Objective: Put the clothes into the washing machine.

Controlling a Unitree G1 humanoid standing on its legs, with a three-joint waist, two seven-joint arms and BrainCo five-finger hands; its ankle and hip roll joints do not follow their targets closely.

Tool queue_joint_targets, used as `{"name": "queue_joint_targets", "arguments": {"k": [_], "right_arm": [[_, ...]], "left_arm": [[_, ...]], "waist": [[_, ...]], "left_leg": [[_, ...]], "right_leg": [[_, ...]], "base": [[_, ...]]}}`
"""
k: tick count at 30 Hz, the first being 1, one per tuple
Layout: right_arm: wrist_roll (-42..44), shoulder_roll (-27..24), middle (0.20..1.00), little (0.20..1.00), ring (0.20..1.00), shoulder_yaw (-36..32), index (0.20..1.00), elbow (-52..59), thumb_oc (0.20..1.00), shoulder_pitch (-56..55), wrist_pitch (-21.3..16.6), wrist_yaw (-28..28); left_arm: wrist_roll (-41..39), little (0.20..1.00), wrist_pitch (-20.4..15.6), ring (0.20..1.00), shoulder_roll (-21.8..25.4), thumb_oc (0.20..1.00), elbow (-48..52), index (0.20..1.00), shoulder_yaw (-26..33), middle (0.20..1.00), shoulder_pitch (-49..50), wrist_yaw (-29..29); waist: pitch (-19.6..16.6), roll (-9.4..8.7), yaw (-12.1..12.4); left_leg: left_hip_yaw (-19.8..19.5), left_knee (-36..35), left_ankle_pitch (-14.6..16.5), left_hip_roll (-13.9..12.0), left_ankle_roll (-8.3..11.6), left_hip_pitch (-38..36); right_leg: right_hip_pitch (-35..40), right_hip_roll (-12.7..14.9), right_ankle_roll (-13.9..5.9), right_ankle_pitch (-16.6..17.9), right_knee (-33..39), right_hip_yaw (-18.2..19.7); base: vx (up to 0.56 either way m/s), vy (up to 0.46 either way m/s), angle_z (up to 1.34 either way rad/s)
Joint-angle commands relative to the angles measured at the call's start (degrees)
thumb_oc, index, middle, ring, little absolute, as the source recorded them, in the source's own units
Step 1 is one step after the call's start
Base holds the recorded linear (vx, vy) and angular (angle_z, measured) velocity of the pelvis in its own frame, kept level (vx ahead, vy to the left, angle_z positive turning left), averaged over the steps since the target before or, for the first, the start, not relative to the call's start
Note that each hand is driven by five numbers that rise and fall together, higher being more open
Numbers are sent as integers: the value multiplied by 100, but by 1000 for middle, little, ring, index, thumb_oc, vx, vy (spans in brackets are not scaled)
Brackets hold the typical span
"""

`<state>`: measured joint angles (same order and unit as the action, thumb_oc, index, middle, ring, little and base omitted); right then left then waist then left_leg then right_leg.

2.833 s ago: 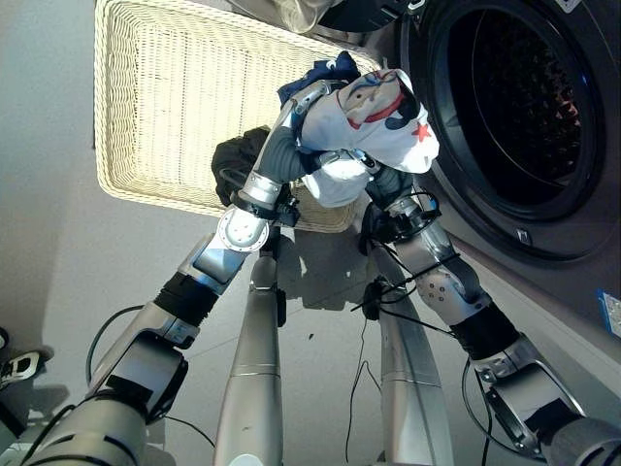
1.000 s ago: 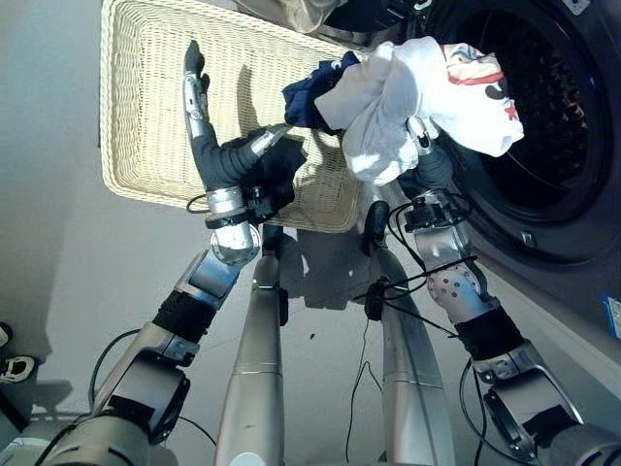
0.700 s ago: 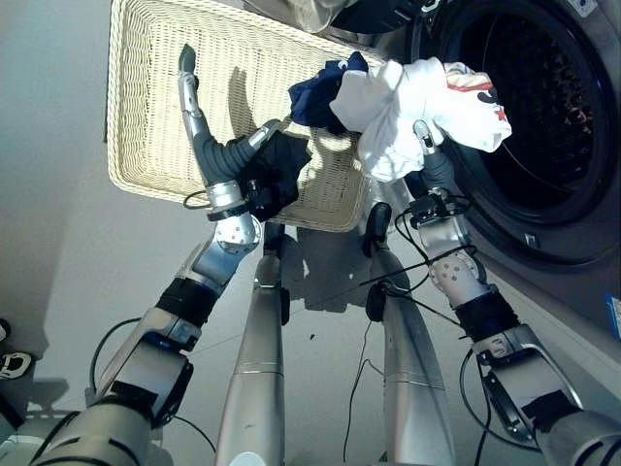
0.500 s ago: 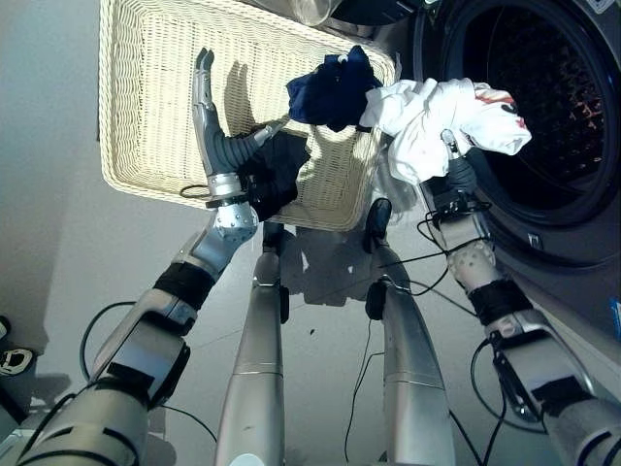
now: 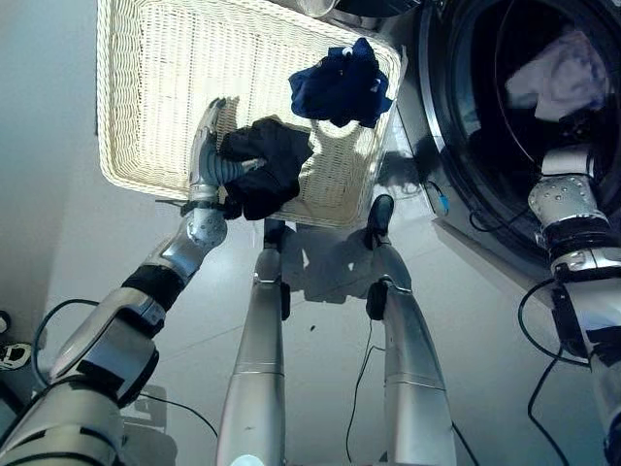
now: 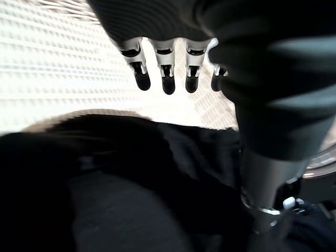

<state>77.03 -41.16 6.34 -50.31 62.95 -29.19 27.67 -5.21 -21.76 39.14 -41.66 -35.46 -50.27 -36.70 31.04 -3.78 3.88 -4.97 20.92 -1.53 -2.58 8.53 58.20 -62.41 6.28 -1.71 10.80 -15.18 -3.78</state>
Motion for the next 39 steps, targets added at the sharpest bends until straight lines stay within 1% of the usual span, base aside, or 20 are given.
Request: {"name": "queue_joint_targets", "arguments": {"k": [1, 2, 4, 7, 10, 14, 15, 16, 21, 22, 26, 28, 29, 30, 31, 32, 33, 34, 37, 39], "right_arm": [[-537, -1095, 940, 940, 940, -68, 940, 349, 940, 216, -585, 325], [-588, -1192, 1000, 1000, 1000, -97, 1000, 306, 1000, 206, -506, 339], [-582, -1227, 1000, 1000, 1000, -74, 1000, 228, 1000, 218, -454, 309], [-427, -1288, 1000, 1000, 1000, 15, 1000, -223, 1000, 279, -220, 82], [-343, -1248, 1000, 1000, 1000, 102, 1000, -562, 1000, 303, -145, -51], [-458, -1224, 1000, 1000, 1000, 208, 1000, -900, 1000, 439, -64, -35], [-473, -1216, 1000, 1000, 1000, 222, 1000, -915, 1000, 422, -59, -19], [-627, -1197, 1000, 1000, 1000, 267, 1000, -958, 1000, 482, -20, 84], [-1136, -1050, 1000, 1000, 1000, 446, 1000, -979, 1000, 514, 60, 232], [-1406, -989, 1000, 1000, 1000, 512, 1000, -900, 1000, 495, 97, 298], [-1779, -869, 1000, 1000, 1000, 631, 1000, -740, 1000, 528, 96, 367], [-2017, -763, 1000, 1000, 1000, 707, 1000, -586, 1000, 485, 114, 399], [-2243, -685, 1000, 1000, 1000, 775, 1000, -482, 1000, 474, 60, 442], [-2269, -685, 1000, 1000, 1000, 774, 1000, -460, 1000, 507, 56, 460], [-2415, -630, 1000, 1000, 1000, 830, 1000, -356, 1000, 475, 49, 491], [-2492, -575, 1000, 1000, 1000, 863, 1000, -226, 1000, 470, 47, 527], [-2592, -509, 1000, 1000, 1000, 899, 1000, -33, 1000, 434, -5, 548], [-2742, -489, 1000, 1000, 1000, 930, 1000, 70, 1000, 440, -36, 572], [-3125, -388, 1000, 1000, 1000, 1015, 1000, 526, 1000, 328, -50, 748], [-3237, -360, 1000, 1000, 1000, 1022, 1000, 684, 1000, 301, -69, 739]], "left_arm": [[334, 1000, -136, 1000, 80, 1000, 90, 1000, 164, 1000, 118, 177], [369, 1000, -134, 1000, 142, 1000, 63, 1000, 118, 1000, 153, 257], [370, 1000, -103, 1000, 166, 1000, 24, 1000, 74, 1000, 139, 366], [255, 1000, -129, 1000, 278, 1000, -126, 1000, -179, 1000, -19, 848], [175, 1000, -143, 1000, 306, 1000, -128, 1000, -405, 1000, -120, 1142], [213, 1000, -56, 1000, 397, 1000, -54, 1000, -750, 1000, -413, 1297], [213, 1000, -48, 1000, 392, 1000, -54, 1000, -783, 1000, -405, 1296], [212, 1000, -32, 1000, 422, 1000, -31, 1000, -879, 1000, -500, 1335], [247, 1000, 116, 1000, 379, 1000, 20, 1000, -1154, 1000, -750, 1486], [323, 1000, 219, 1000, 361, 1000, 40, 1000, -1238, 1000, -838, 1618], [606, 1000, 434, 1000, 315, 1000, -9, 1000, -1423, 1000, -1074, 1751], [752, 1000, 733, 1000, 237, 1000, -63, 1000, -1536, 1000, -1183, 1899], [1036, 1000, 1051, 1000, 184, 1000, -145, 1000, -1659, 1000, -1296, 2032], [1054, 1000, 1075, 1000, 192, 1000, -149, 1000, -1668, 1000, -1342, 2033], [1196, 1000, 1344, 1000, 154, 1000, -201, 1000, -1740, 1000, -1355, 2126], [1331, 1000, 1501, 1000, 133, 1000, -253, 1000, -1776, 1000, -1397, 2261], [1536, 548, 1748, 548, 98, 548, -344, 548, -1853, 548, -1425, 2543], [1597, 216, 1852, 216, 109, 216, -385, 216, -1908, 216, -1453, 2660], [1637, 200, 1962, 200, 59, 200, -456, 200, -1894, 200, -1321, 2951], [1600, 200, 1955, 200, 39, 200, -501, 200, -1871, 200, -1312, 2971]], "waist": [[-125, 469, -228], [-125, 474, -228], [-125, 484, -225], [-125, 546, -208], [-125, 605, -172], [-125, 661, -157], [-125, 665, -149], [-125, 669, -149], [-125, 625, -161], [-125, 601, -174], [-125, 544, -213], [-125, 519, -241], [-125, 499, -270], [-125, 494, -280], [-125, 485, -292], [-125, 479, -312], [-125, 463, -342], [-125, 456, -365], [-125, 438, -405], [-125, 436, -427]], "left_leg": [[149, -665, -315, 519, -482, -261], [148, -698, -317, 528, -488, -295], [149, -706, -317, 537, -490, -309], [148, -735, -379, 571, -511, -259], [150, -763, -338, 581, -525, -336], [147, -759, -388, 610, -545, -247], [146, -753, -338, 604, -545, -301], [146, -751, -381, 609, -549, -240], [156, -694, -304, 600, -565, -256], [163, -683, -293, 589, -567, -249], [154, -679, -337, 590, -572, -147], [173, -665, -268, 575, -576, -184], [186, -653, -253, 571, -581, -165], [187, -658, -303, 577, -581, -99], [195, -652, -246, 569, -583, -153], [210, -661, -246, 571, -587, -140], [231, -649, -240, 567, -586, -120], [240, -654, -287, 566, -579, -59], [281, -651, -235, 544, -572, -125], [304, -664, -231, 535, -568, -126]], "right_leg": [[250, -384, -646, -294, -386, -529], [277, -392, -645, -294, -356, -527], [288, -391, -649, -297, -348, -522], [241, -360, -627, -260, -309, -538], [307, -355, -632, -320, -305, -541], [243, -334, -615, -271, -263, -557], [291, -340, -624, -319, -280, -552], [241, -334, -614, -276, -266, -554], [278, -363, -627, -329, -295, -539], [281, -369, -631, -332, -302, -541], [205, -383, -628, -275, -282, -535], [235, -399, -644, -327, -300, -520], [212, -407, -645, -329, -304, -506], [153, -402, -637, -280, -287, -508], [198, -416, -646, -324, -296, -493], [181, -423, -651, -316, -283, -486], [166, -428, -653, -312, -274, -484], [112, -427, -646, -262, -253, -482], [165, -455, -652, -295, -245, -455], [161, -464, -648, -306, -234, -444]], "base": [[-6, 28, -4], [-5, 30, -3], [0, 0, 0], [0, 0, 0], [0, 0, 0], [0, 0, 0], [0, 0, 0], [0, 0, 0], [0, 0, 0], [0, 0, 0], [2, -8, 0], [0, 0, 0], [0, 0, 0], [0, 0, 0], [0, 0, 0], [0, 0, 0], [0, 0, 0], [0, 0, 0], [0, 0, 0], [-1, 16, 0]]}}
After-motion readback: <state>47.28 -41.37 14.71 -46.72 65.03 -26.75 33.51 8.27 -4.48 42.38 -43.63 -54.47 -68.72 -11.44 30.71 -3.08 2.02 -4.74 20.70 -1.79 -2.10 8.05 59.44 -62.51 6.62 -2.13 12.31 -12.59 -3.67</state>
